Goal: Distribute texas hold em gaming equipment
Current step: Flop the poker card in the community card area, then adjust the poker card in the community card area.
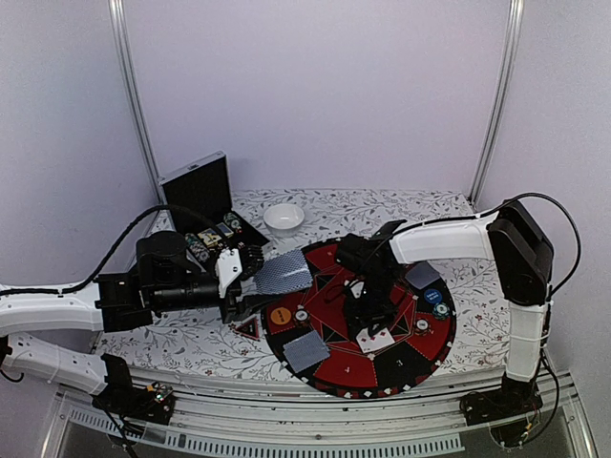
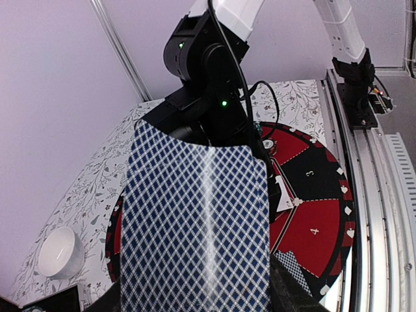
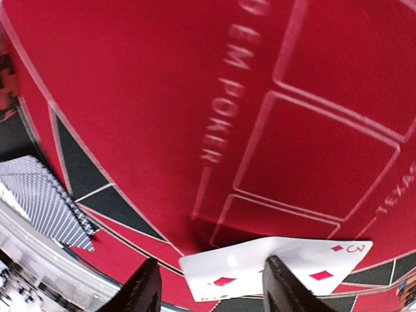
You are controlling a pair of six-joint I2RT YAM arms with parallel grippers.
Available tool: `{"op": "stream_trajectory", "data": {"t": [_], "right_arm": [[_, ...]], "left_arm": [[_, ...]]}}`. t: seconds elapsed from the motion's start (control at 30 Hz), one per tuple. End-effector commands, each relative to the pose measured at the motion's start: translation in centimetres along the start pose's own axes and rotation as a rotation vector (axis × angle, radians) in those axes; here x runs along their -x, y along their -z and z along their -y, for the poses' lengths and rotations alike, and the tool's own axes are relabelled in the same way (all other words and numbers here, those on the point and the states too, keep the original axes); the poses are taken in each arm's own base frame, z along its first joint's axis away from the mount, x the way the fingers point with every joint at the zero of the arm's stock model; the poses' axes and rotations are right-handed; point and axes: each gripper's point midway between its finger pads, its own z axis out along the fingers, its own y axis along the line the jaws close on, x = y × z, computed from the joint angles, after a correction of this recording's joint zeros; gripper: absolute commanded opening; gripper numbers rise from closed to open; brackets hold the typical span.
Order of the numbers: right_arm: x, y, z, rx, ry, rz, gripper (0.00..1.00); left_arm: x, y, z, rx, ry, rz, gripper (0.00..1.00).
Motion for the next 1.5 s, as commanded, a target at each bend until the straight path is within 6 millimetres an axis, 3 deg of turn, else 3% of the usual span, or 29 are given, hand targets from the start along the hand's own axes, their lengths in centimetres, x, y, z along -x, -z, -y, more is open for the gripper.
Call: {"op": "stream_trajectory", "data": {"t": [0.0, 0.27, 0.37, 0.47, 0.53, 0.77, 0.83, 0.93, 1.13, 1.47], "right_arm": [[2.8, 2.4, -2.3, 0.115, 0.048, 0.14, 0.58], [3.0, 3.5, -1.0, 0.116, 0.032, 0.173, 0.66], [3.2, 5.0, -1.2, 0.12, 0.044, 0.214, 0.66], [2.6, 7.2, -2.3, 0.178, 0.091, 0.249, 0.58], [1.6, 7.5, -2.0, 0.174, 0.096, 0.231, 0.49], [-4.0, 3.7, 1.6, 0.129, 0.005, 0.103, 0.21], [-5.2, 2.7, 1.3, 0.156, 0.001, 0.069, 0.12], [-6.3, 1.1, 0.7, 0.177, 0.014, 0.026, 0.08], [-6.2, -1.0, 1.0, 0.147, 0.008, -0.005, 0.05], [-4.3, -1.8, 0.4, 0.138, 0.027, 0.003, 0.04]], "left_arm": [[2.6, 0.5, -0.2, 0.007, -0.012, 0.07, 0.53], [2.6, 0.6, -0.2, 0.008, -0.013, 0.071, 0.53], [2.6, 0.6, -0.3, 0.009, -0.014, 0.071, 0.53], [2.6, 0.5, -0.2, 0.008, -0.014, 0.069, 0.53], [2.6, 0.5, -0.3, 0.01, -0.014, 0.069, 0.53], [2.5, 0.5, -0.3, 0.013, -0.017, 0.065, 0.53], [2.5, 0.5, -0.3, 0.013, -0.017, 0.065, 0.53], [2.5, 0.5, -0.3, 0.012, -0.016, 0.064, 0.53], [2.4, 0.4, -0.3, 0.012, -0.016, 0.061, 0.53], [2.4, 0.4, -0.2, 0.011, -0.017, 0.061, 0.53]]}}
